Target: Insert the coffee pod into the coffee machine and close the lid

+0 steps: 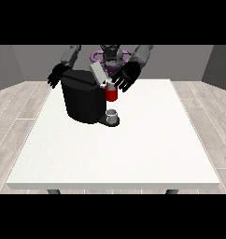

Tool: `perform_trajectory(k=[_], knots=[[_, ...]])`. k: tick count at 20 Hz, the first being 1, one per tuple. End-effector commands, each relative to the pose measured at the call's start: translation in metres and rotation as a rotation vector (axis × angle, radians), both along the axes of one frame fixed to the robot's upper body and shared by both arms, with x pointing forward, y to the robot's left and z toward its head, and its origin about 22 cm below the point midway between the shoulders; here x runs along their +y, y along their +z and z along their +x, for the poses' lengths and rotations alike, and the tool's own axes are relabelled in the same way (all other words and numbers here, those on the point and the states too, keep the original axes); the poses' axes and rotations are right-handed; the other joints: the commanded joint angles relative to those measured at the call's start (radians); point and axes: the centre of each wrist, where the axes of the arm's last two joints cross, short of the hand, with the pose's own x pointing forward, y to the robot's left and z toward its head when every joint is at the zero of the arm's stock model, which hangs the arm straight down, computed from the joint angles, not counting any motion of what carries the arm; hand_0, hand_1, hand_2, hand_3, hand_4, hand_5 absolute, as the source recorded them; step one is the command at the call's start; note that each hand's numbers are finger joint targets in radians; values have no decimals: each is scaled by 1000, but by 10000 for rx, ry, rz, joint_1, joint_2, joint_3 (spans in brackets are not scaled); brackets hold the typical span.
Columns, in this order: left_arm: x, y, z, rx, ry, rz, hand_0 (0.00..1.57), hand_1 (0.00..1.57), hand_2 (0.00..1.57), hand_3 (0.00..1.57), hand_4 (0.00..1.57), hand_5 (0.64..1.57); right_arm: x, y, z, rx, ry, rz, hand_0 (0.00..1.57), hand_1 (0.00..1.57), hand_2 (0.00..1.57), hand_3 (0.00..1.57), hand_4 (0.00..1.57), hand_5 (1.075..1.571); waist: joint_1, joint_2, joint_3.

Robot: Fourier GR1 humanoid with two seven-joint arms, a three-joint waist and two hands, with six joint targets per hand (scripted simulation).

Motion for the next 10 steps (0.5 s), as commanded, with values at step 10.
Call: perform_trajectory(k=[10], knots=[[14, 3, -2, -101, 240, 260, 1073, 1073, 1125, 967, 364, 1571, -11, -8, -6, -238, 66, -94, 0, 0, 0, 0, 465, 1571, -91, -30, -7]])
